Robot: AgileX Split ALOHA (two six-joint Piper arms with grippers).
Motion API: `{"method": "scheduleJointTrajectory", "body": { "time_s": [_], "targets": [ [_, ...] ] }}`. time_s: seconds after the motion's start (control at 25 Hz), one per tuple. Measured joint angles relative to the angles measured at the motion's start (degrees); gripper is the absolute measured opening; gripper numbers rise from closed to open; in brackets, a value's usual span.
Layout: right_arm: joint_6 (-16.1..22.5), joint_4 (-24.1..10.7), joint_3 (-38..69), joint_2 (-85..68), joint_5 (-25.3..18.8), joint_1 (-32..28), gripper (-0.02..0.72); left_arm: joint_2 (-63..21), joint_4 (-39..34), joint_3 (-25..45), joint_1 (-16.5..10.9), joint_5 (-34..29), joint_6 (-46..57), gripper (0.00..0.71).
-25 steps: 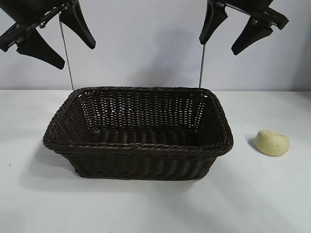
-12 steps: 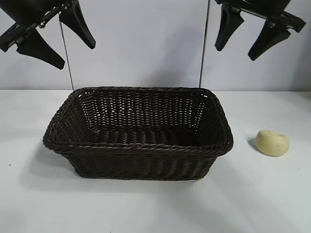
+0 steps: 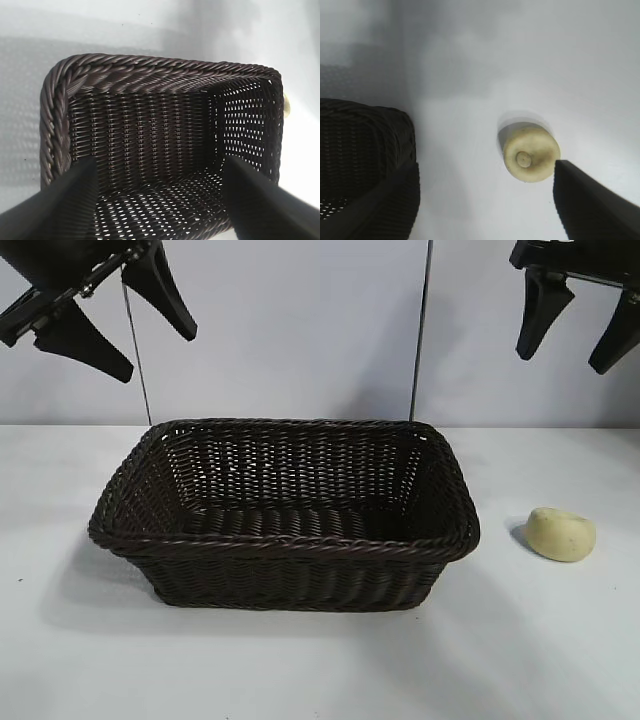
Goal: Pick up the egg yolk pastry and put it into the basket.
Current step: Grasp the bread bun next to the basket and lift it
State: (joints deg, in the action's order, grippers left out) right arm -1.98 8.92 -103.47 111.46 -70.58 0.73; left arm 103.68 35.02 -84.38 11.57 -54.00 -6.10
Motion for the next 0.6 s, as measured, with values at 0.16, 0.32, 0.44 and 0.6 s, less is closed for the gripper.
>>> {"method": "scheduleJointTrajectory", "body": {
  "time_s": [0.16, 0.32, 0.44, 0.6],
  "targets": [
    [0.27, -0.81, 0.67, 0.00, 0.00, 0.00, 0.538, 0.00, 0.00, 0.00, 0.00, 0.00, 0.00, 0.508],
    [0.32, -1.57, 5.48, 0.00, 0.05, 0.00, 0.538, 0.00, 0.00, 0.00, 0.00, 0.00, 0.00, 0.508],
    [0.42, -1.67, 10.31, 0.00, 1.40, 0.00, 0.538, 0.00, 0.00, 0.00, 0.00, 0.00, 0.00, 0.508],
    [0.42, -1.74, 14.55, 0.00, 5.63, 0.00, 0.538, 0.00, 0.00, 0.00, 0.00, 0.00, 0.00, 0.508]
  ]
}}
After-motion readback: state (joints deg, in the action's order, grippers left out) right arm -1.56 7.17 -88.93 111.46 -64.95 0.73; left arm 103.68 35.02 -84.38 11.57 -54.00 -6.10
